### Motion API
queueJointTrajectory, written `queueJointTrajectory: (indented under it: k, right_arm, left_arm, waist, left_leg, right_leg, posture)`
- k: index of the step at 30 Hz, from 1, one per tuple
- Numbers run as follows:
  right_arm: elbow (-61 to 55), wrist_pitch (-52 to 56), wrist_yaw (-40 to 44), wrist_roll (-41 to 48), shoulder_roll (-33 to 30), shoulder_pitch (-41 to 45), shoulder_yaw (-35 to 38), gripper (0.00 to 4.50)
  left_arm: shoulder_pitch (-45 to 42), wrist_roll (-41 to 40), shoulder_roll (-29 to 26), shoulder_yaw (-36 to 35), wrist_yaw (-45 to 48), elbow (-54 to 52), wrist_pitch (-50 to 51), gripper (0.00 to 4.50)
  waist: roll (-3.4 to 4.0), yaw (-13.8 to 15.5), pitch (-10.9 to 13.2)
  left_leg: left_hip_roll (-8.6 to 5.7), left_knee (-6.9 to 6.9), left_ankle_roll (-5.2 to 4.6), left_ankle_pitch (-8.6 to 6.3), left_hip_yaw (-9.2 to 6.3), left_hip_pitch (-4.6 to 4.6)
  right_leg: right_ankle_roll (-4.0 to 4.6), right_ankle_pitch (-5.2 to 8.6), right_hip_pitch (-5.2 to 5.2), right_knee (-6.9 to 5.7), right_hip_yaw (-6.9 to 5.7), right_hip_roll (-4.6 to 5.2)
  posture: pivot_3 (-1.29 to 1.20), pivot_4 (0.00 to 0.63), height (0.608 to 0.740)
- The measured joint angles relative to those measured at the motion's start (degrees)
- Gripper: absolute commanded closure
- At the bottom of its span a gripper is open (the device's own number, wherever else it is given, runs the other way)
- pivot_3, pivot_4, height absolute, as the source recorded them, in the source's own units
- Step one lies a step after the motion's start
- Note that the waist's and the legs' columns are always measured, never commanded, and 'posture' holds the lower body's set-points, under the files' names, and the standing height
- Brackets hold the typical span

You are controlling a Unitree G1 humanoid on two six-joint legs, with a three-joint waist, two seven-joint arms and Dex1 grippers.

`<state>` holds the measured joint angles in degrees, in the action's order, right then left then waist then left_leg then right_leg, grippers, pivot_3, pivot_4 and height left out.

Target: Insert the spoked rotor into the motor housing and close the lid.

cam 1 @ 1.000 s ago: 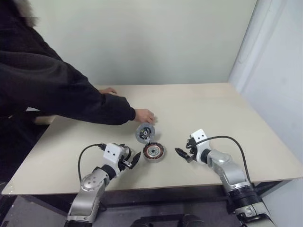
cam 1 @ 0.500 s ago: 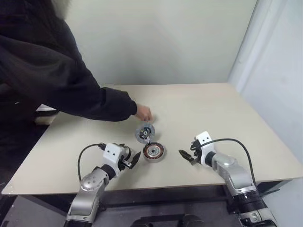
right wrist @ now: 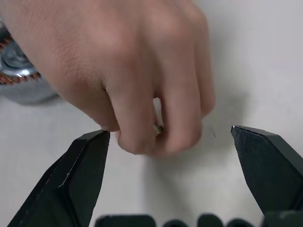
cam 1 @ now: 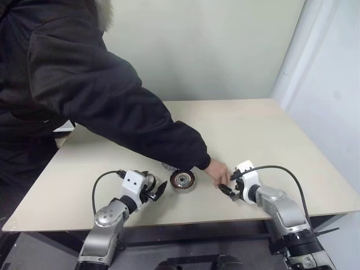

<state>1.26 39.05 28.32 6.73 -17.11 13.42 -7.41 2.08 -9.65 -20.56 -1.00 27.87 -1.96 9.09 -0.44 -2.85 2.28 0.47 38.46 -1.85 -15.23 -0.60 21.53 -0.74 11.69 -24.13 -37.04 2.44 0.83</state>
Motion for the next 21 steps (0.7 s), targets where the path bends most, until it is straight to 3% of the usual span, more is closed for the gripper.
queueJointTrajectory:
  k: [21]
  right_arm:
    - [-3.03, 3.78, 1.91, 0.08, -1.84, -0.9, -2.34, 0.03]
  left_arm:
    - [-0.14, -0.04, -0.54, 0.01, 1.59, 0.0, 1.18, 0.0]
  waist:
    - [-0.01, 0.02, 0.0]
  left_leg:
    - [0.01, 0.01, 0.0, 0.0, 0.0, 0.0]
  right_leg:
    - [0.0, 0.01, 0.01, 0.01, -0.02, -0.01]
  posture:
    - [0.0, 0.0, 0.74]
